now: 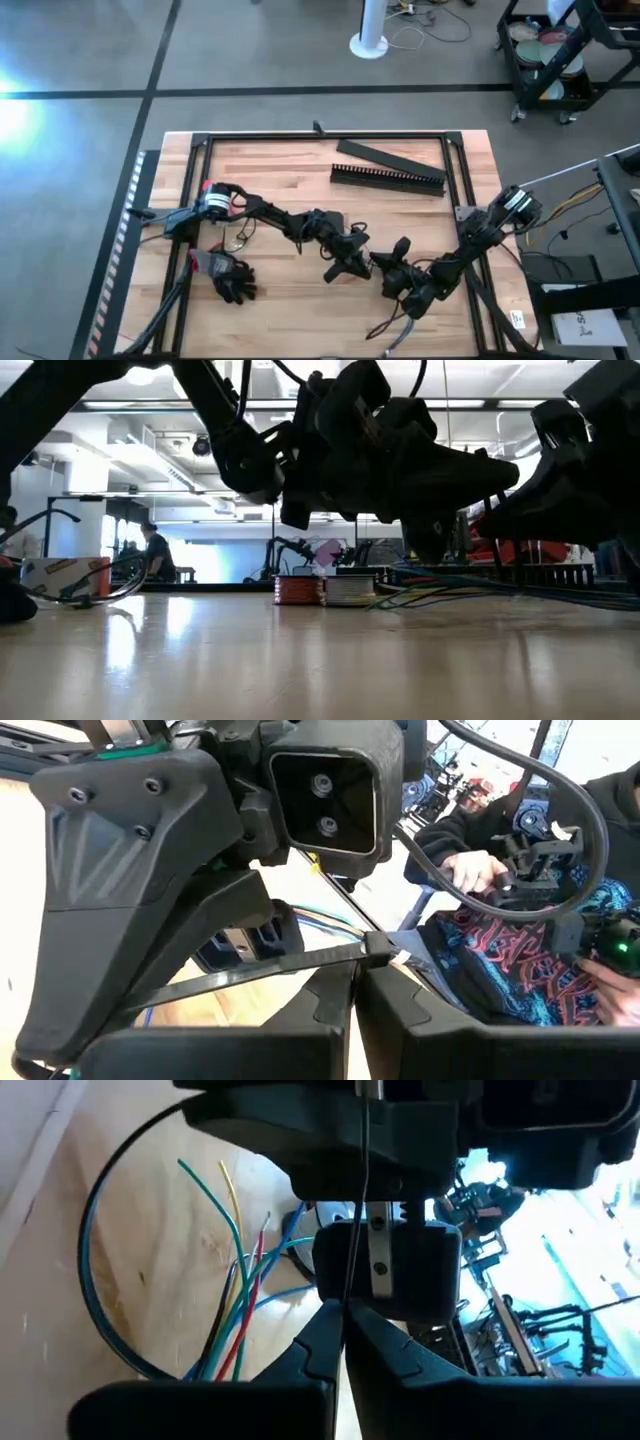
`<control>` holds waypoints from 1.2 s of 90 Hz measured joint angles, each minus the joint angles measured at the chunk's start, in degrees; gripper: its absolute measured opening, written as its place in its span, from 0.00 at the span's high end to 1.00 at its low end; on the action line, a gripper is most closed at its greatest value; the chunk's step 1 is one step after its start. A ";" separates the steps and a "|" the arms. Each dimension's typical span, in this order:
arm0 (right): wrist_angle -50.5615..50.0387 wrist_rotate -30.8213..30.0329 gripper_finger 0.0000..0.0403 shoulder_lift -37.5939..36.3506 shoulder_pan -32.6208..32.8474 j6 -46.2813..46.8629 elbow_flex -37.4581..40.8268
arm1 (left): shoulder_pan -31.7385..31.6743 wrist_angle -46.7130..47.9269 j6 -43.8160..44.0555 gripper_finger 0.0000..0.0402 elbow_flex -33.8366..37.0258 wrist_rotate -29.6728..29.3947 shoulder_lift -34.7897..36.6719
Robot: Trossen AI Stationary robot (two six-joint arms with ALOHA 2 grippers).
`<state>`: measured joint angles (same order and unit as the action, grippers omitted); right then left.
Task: Ziptie cables
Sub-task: Wrap the black zip tie on the cables
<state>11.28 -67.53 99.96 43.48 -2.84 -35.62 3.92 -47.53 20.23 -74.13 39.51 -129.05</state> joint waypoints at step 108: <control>1.43 -1.04 1.00 -0.22 0.14 -26.01 -5.07 | 0.04 0.02 1.31 1.00 0.00 0.69 0.00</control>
<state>12.71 -68.56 99.74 43.63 -28.85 -40.68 3.97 -47.51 21.54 -74.13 40.20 -129.05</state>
